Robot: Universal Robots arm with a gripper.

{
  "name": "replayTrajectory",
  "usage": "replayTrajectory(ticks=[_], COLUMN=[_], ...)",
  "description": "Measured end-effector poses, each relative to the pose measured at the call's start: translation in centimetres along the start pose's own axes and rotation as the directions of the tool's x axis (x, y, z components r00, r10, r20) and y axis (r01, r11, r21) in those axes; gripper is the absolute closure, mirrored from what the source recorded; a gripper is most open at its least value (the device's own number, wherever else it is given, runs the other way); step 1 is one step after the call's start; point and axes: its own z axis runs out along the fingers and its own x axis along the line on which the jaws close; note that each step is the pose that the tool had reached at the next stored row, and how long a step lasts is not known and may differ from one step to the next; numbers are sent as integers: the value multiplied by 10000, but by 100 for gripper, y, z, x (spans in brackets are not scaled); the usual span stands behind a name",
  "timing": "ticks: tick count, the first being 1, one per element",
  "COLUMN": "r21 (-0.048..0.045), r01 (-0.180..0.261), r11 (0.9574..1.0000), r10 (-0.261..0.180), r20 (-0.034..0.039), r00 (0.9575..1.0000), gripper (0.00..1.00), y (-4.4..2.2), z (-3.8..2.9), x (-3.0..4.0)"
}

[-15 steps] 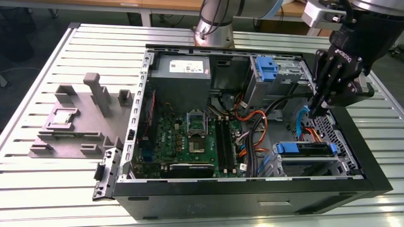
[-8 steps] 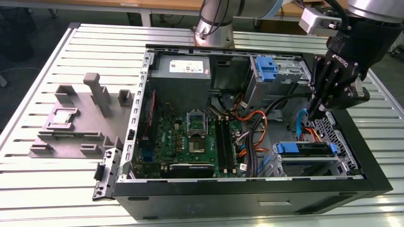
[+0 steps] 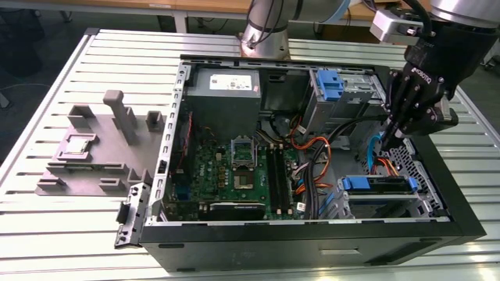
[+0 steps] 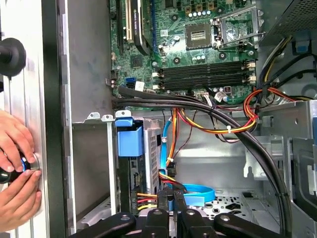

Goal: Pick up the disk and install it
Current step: 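Insert the second disk wire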

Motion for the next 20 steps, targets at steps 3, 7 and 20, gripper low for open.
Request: replayTrajectory(ticks=[3,7,20], r21=[-5,-3,473], r01=[2,7,-61], r11=[10000,10000,9989], r10=[-2,-7,29], r20=[65,310,679], r00=[10000,9995,9977], gripper=[84,84,84], y=[-2,-4,127], z=[8,27,67], x=[23,77,178])
